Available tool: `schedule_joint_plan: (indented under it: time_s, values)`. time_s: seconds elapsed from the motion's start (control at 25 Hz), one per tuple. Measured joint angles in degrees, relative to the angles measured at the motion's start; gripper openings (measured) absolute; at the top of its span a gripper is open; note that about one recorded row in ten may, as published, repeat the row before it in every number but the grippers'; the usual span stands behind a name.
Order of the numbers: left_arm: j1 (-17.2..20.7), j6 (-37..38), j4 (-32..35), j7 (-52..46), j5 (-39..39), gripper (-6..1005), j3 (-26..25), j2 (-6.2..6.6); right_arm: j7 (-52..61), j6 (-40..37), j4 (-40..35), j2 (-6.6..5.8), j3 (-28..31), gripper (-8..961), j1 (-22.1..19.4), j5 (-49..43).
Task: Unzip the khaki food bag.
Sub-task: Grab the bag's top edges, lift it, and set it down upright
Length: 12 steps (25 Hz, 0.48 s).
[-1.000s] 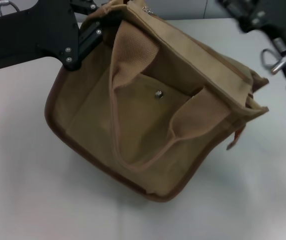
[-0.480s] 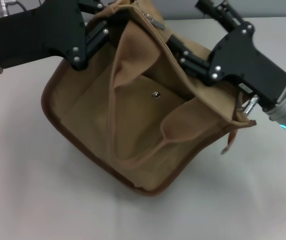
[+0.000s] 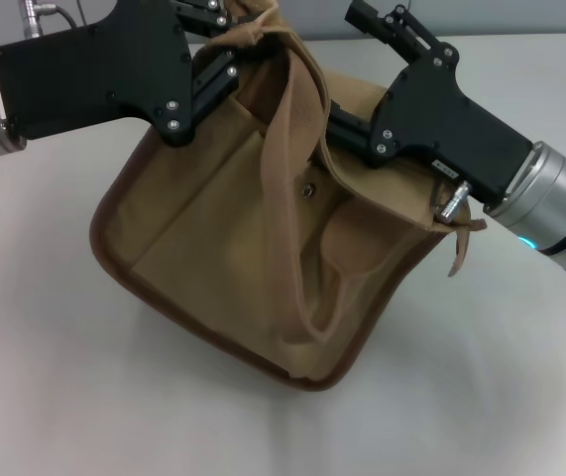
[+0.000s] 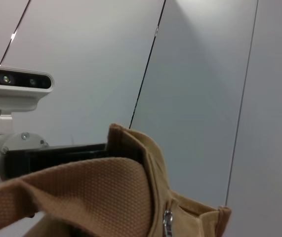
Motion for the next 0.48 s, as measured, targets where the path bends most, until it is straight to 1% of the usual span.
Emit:
schedule_joint_plan:
  time_s: [0.16, 0.48]
  values:
    - [-0.2, 0.0, 0.0, 0.0, -0.1, 94, 0.1, -0.01, -5.5, -0.5, 3.5, 0.03, 1.6, 693, 0.4, 0.2]
    - [-0.3, 0.0, 0.0, 0.0, -0.1, 104, 0.3, 0.04, -7.3, 0.9, 5.5, 0.05, 1.9, 682, 1.2, 0.2]
